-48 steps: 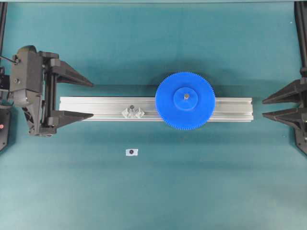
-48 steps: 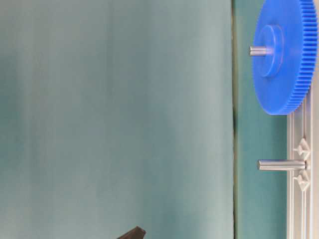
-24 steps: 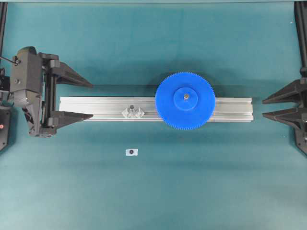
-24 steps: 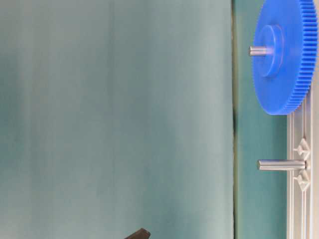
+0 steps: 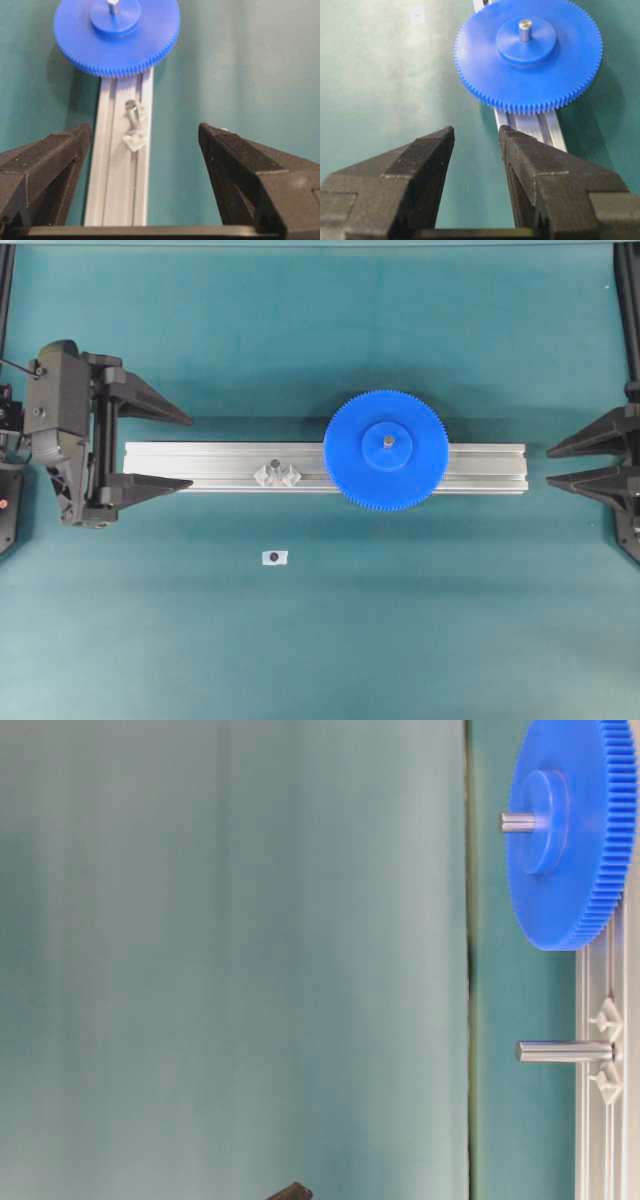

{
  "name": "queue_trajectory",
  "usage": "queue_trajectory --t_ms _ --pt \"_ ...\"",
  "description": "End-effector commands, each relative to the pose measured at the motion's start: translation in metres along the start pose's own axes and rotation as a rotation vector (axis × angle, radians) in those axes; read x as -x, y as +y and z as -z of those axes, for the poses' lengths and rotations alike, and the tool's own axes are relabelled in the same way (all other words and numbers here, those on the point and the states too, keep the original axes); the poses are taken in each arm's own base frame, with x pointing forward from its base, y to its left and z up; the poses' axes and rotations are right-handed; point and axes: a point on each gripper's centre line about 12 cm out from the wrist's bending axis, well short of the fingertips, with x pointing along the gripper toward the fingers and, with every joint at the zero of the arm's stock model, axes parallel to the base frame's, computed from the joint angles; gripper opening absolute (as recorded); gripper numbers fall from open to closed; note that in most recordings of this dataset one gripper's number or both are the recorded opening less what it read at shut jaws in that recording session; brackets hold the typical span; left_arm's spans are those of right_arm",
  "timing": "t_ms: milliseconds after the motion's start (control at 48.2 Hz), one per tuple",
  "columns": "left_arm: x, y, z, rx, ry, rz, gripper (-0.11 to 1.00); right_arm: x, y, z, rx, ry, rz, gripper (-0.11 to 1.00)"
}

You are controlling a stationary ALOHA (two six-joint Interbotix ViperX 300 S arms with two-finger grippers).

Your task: Insert the large gear onto the shaft.

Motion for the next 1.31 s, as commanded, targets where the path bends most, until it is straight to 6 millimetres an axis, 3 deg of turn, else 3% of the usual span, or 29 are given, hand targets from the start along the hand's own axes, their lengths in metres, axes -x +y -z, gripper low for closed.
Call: queue_trajectory --t_ms 0,1287 --pt "0.0005 -0.0001 -0.0056 -0.002 -0.020 0.000 0.87 0.0000 0.0005 -0.0038 -0.008 -0.009 0.000 0.50" --pt "-0.0023 -0.0006 0.0015 0.028 -0.034 0.001 0.87 -0.0026 -0.0012 0.0048 -0.008 0.003 0.002 0.50"
